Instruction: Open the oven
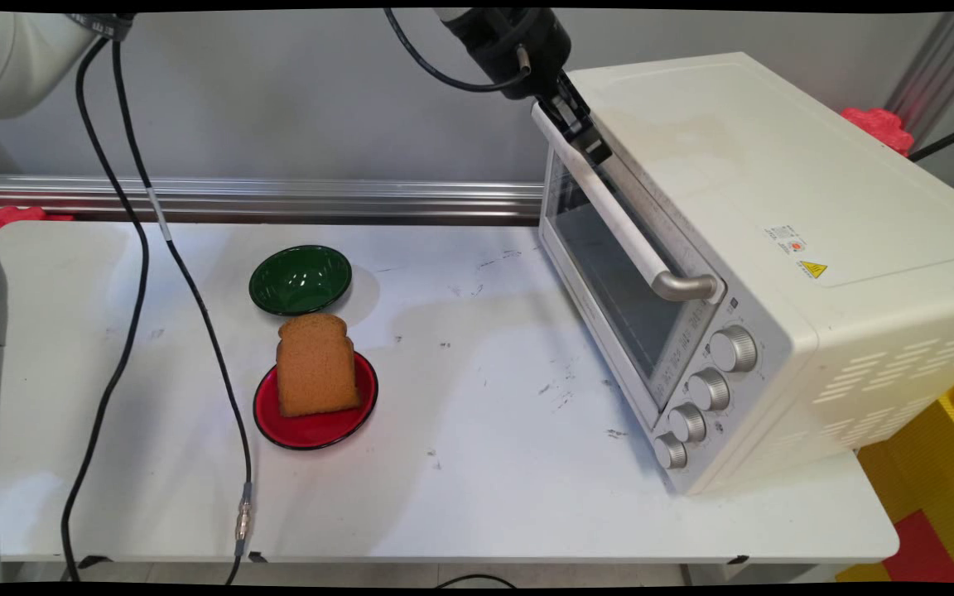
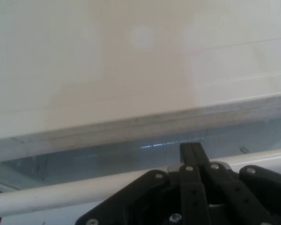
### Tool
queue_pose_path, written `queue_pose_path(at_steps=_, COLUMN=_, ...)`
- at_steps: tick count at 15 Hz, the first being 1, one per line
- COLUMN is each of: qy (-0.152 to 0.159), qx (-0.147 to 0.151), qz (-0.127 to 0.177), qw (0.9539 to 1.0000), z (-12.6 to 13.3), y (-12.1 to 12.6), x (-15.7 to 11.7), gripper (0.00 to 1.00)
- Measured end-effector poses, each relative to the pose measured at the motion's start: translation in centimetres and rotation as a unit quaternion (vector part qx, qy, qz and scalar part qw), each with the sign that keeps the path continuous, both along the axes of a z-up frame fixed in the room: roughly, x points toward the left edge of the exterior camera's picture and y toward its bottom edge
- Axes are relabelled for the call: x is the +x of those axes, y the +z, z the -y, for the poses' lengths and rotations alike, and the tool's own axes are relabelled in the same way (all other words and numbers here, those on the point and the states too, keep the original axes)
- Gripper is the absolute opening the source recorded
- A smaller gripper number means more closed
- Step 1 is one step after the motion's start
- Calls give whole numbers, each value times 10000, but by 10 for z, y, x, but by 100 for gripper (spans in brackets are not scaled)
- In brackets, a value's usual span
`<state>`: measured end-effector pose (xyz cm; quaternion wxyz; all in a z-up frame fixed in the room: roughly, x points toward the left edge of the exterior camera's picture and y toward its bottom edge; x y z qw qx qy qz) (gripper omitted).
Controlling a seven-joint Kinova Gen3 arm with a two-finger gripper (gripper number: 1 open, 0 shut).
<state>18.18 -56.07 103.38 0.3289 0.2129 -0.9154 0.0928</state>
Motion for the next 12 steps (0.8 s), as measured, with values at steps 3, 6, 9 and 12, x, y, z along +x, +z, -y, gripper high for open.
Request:
queue_pose_path(at_steps=3, qy=19, qx=1, qz=-24, qw=10000, z=1, y=-4, x=-1, gripper=0)
queue_pose_path(at_steps=6, qy=58, qx=11, qz=-68, qw=10000, z=2, y=-9, x=-1, gripper=0)
queue_pose_path(at_steps=9, qy=98, qx=17, qz=-109, qw=9999, z=4, y=-14, x=-2, gripper=0)
queue_pose_path(at_steps=12, qy=125, qx=18, qz=-144, qw=9998, z=5, y=-17, x=-2, gripper=0)
